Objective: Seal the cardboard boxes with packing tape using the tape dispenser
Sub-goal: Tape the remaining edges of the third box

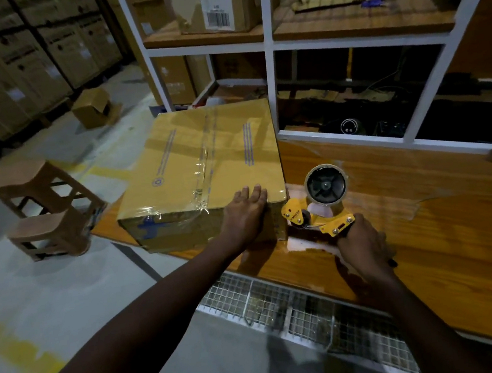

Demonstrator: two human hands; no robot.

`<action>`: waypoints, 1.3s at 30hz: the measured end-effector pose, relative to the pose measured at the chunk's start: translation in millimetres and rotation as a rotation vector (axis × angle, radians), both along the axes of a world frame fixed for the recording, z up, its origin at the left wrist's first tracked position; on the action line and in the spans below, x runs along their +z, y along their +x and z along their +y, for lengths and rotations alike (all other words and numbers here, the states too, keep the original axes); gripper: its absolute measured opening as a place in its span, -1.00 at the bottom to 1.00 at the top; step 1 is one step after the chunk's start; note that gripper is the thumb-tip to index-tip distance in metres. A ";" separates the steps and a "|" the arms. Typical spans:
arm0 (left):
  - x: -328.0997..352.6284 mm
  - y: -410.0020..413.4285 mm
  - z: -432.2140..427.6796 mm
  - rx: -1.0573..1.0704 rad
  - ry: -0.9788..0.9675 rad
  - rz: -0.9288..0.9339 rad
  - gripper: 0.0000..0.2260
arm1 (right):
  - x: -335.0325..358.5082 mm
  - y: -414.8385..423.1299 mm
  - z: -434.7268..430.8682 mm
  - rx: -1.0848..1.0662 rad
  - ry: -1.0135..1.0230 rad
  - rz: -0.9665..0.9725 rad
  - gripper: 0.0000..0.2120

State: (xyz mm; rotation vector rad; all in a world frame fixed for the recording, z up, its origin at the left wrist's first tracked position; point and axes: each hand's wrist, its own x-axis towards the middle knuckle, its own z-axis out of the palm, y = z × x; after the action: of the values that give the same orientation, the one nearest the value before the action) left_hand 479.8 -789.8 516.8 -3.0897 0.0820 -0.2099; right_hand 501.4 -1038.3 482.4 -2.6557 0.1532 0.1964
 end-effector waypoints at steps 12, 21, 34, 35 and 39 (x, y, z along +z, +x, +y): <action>-8.3 1.0 5.2 -0.016 -0.031 -0.046 -0.53 | -39.8 -65.6 5.1 -0.024 -0.019 0.052 -0.55; -8.0 -7.4 -2.2 0.043 -0.166 -0.127 -0.58 | -25.9 -42.5 -41.1 -0.115 -0.101 -0.083 -0.73; -9.6 -10.5 -9.0 0.093 -0.165 -0.149 -0.51 | -1.6 -2.6 -98.8 -0.222 -0.181 -0.095 -0.47; -10.6 -9.8 -8.3 0.093 -0.158 -0.150 -0.51 | -2.4 -2.6 -100.4 -0.226 -0.187 -0.074 -0.45; -15.2 -7.0 -5.5 0.075 -0.159 -0.165 -0.50 | -15.0 -3.9 -105.2 -0.237 -0.181 0.008 -0.54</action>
State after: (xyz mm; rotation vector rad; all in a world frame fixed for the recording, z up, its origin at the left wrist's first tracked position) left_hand 472.9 -795.3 501.6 -3.2097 -0.0596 -0.4893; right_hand 497.5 -1143.5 467.4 -2.7858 0.5074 0.1205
